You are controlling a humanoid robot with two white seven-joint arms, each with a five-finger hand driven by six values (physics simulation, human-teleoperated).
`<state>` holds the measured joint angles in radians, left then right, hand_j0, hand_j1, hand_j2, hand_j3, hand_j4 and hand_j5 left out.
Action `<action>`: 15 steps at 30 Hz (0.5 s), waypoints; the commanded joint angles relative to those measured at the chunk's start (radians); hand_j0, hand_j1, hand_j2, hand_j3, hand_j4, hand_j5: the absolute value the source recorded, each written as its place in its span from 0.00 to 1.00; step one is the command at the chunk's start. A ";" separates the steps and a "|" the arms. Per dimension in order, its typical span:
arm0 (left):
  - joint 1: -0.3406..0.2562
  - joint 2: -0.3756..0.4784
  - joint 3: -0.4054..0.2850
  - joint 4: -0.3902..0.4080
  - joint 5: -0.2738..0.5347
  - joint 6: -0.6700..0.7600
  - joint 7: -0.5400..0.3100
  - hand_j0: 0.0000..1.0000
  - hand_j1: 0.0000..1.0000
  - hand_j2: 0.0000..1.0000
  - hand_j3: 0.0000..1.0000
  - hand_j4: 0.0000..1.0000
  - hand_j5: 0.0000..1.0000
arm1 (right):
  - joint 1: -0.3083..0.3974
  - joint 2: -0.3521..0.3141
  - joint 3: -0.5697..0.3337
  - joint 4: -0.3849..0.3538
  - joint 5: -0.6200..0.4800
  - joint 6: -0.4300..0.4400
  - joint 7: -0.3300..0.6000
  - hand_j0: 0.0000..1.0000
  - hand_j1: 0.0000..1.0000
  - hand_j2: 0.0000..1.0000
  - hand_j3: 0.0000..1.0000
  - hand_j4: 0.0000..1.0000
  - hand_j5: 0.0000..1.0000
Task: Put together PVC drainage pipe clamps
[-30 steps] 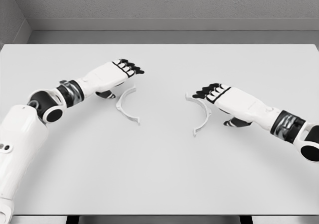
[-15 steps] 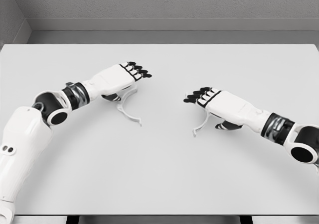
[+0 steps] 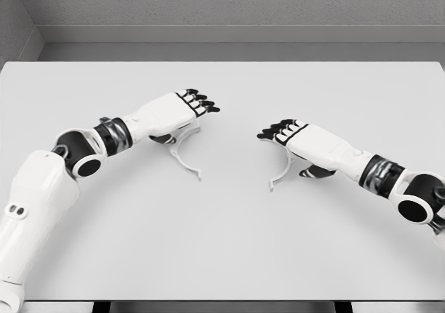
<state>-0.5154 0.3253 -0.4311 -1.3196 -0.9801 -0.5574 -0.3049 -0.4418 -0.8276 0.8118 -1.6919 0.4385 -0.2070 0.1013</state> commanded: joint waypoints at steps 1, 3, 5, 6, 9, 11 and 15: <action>0.002 -0.008 -0.001 -0.009 0.006 0.002 0.000 1.00 1.00 1.00 1.00 1.00 1.00 | 0.000 0.004 0.000 0.001 -0.001 0.000 0.001 1.00 1.00 1.00 1.00 1.00 1.00; 0.009 -0.008 -0.005 -0.026 0.006 0.004 0.001 1.00 1.00 1.00 1.00 1.00 1.00 | 0.000 0.018 0.000 0.005 0.000 0.000 0.006 1.00 1.00 1.00 1.00 1.00 1.00; 0.014 -0.008 -0.006 -0.030 0.006 0.004 0.001 1.00 1.00 1.00 1.00 1.00 1.00 | 0.000 0.024 0.000 0.011 0.005 0.001 0.008 1.00 1.00 1.00 1.00 1.00 1.00; 0.015 -0.008 -0.006 -0.040 0.006 0.004 0.001 1.00 1.00 1.00 1.00 1.00 1.00 | 0.000 0.024 0.000 0.011 0.005 0.001 0.008 1.00 1.00 1.00 1.00 1.00 1.00; 0.017 -0.009 -0.020 -0.056 0.006 0.005 0.000 1.00 1.00 1.00 1.00 1.00 1.00 | 0.000 0.031 0.000 0.017 0.006 0.000 0.009 1.00 1.00 1.00 1.00 1.00 1.00; 0.023 -0.011 -0.028 -0.073 0.006 0.005 0.001 1.00 1.00 1.00 1.00 1.00 1.00 | -0.005 0.041 0.000 0.018 0.006 0.001 0.015 1.00 1.00 1.00 1.00 1.00 1.00; 0.034 -0.022 -0.031 -0.082 0.006 0.005 0.001 1.00 1.00 1.00 1.00 1.00 1.00 | -0.008 0.054 0.000 0.020 0.008 0.001 0.021 1.00 1.00 1.00 1.00 1.00 1.00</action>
<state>-0.4801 0.3075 -0.4589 -1.3948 -0.9799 -0.5537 -0.3046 -0.4495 -0.7797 0.8124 -1.6728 0.4492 -0.2058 0.1198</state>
